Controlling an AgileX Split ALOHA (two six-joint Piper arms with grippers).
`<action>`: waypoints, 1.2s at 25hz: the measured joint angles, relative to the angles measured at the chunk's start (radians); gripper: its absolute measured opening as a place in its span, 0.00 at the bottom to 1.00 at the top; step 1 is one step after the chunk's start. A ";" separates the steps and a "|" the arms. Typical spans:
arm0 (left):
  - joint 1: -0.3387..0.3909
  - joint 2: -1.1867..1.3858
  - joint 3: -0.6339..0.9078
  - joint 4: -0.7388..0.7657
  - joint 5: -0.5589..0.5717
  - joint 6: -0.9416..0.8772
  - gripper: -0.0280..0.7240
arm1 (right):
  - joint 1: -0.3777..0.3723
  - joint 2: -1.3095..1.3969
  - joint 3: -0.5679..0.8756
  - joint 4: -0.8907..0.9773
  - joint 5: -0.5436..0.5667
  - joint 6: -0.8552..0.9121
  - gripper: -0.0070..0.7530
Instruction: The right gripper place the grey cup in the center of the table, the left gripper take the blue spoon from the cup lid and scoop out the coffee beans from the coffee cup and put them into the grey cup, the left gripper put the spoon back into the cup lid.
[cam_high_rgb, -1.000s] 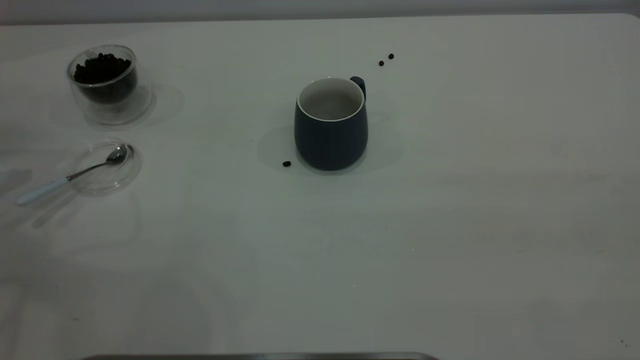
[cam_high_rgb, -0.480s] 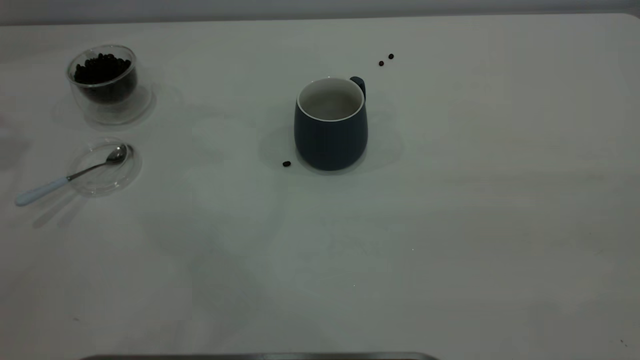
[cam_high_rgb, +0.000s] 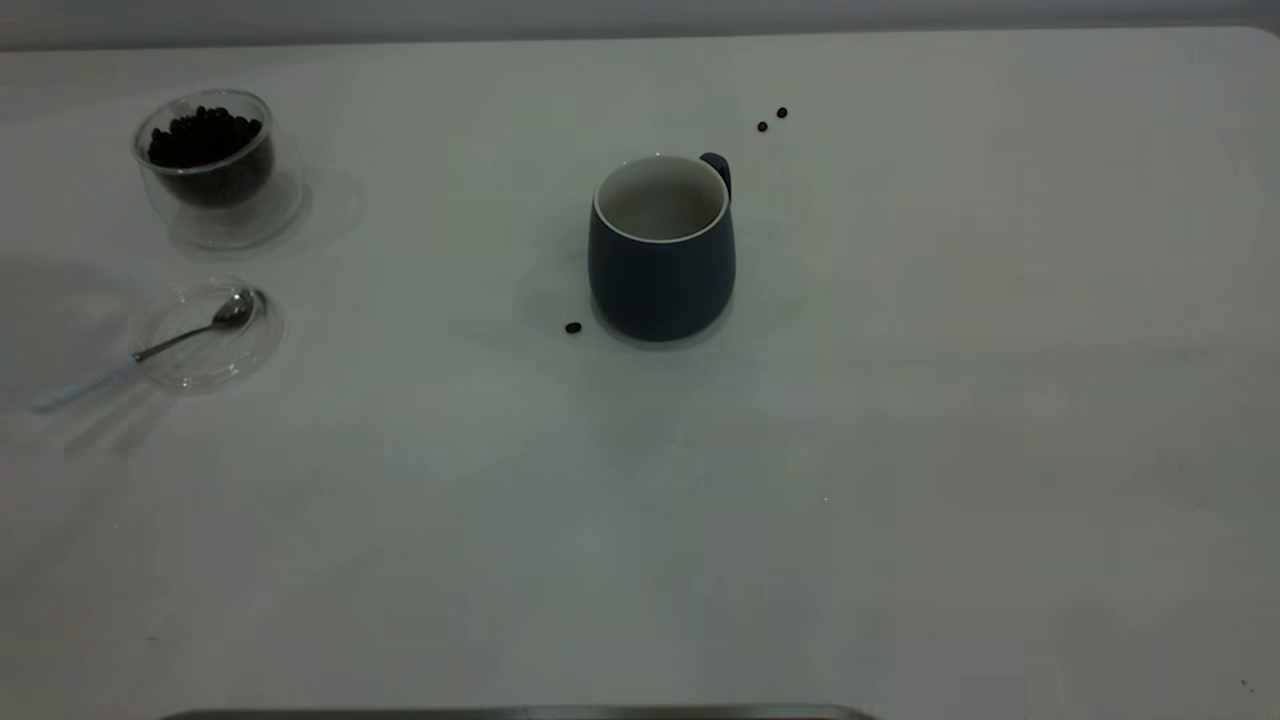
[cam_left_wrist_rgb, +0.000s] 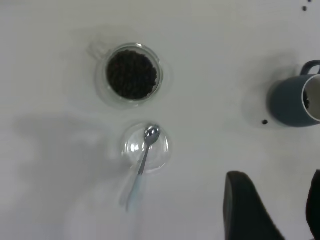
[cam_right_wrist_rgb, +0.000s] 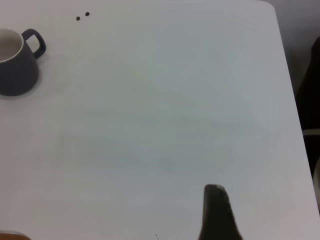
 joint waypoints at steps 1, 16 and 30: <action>-0.020 -0.047 0.021 0.023 0.000 -0.031 0.53 | 0.000 0.000 0.000 0.000 0.000 0.000 0.62; -0.148 -0.975 0.654 0.214 0.000 -0.087 0.59 | 0.000 0.000 0.000 0.000 0.000 0.000 0.62; -0.155 -1.182 0.984 0.306 0.000 -0.247 0.74 | 0.000 0.000 0.000 0.000 0.000 0.000 0.62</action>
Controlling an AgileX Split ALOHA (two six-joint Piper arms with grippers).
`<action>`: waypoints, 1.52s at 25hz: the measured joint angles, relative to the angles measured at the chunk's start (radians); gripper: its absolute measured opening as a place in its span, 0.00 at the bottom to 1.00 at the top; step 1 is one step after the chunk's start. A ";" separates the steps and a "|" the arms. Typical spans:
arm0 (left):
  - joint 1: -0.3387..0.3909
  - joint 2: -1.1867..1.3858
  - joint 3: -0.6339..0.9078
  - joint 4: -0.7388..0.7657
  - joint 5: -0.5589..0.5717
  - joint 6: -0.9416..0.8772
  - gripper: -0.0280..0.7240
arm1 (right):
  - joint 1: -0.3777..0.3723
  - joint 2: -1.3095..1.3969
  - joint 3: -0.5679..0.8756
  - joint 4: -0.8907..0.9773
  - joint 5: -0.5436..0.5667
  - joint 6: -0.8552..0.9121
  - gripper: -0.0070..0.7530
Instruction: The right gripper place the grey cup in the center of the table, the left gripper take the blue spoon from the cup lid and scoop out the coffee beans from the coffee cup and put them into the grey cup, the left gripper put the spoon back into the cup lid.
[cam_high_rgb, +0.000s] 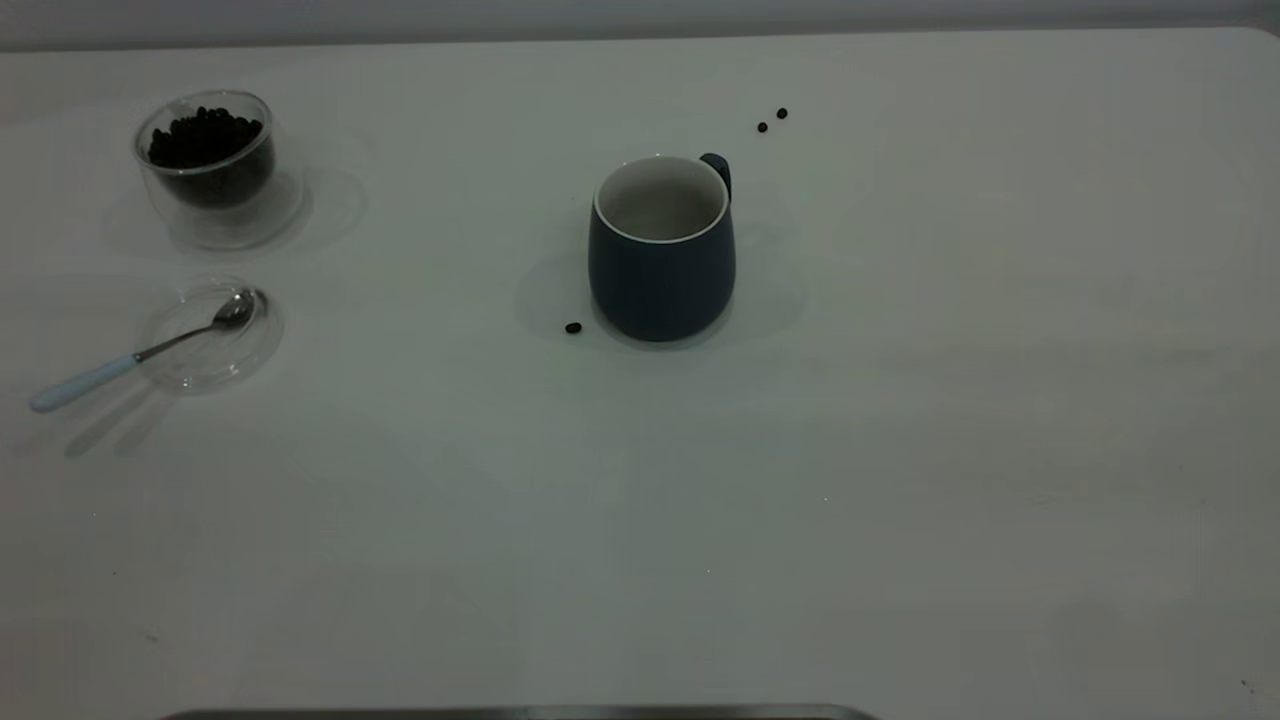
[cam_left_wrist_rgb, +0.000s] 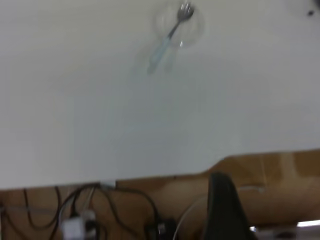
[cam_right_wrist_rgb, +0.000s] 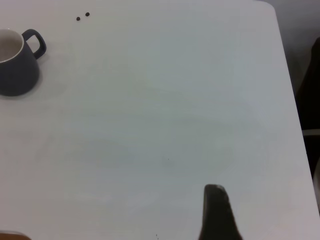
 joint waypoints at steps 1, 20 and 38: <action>0.000 0.000 0.018 0.011 -0.003 -0.004 0.75 | 0.000 0.000 0.000 0.000 0.000 0.000 0.62; -0.001 -0.001 0.135 0.021 -0.047 -0.019 0.75 | 0.000 0.000 0.000 0.000 0.000 0.000 0.62; -0.039 -0.379 0.135 0.021 -0.032 -0.040 0.75 | 0.000 0.000 0.000 0.000 0.000 0.000 0.62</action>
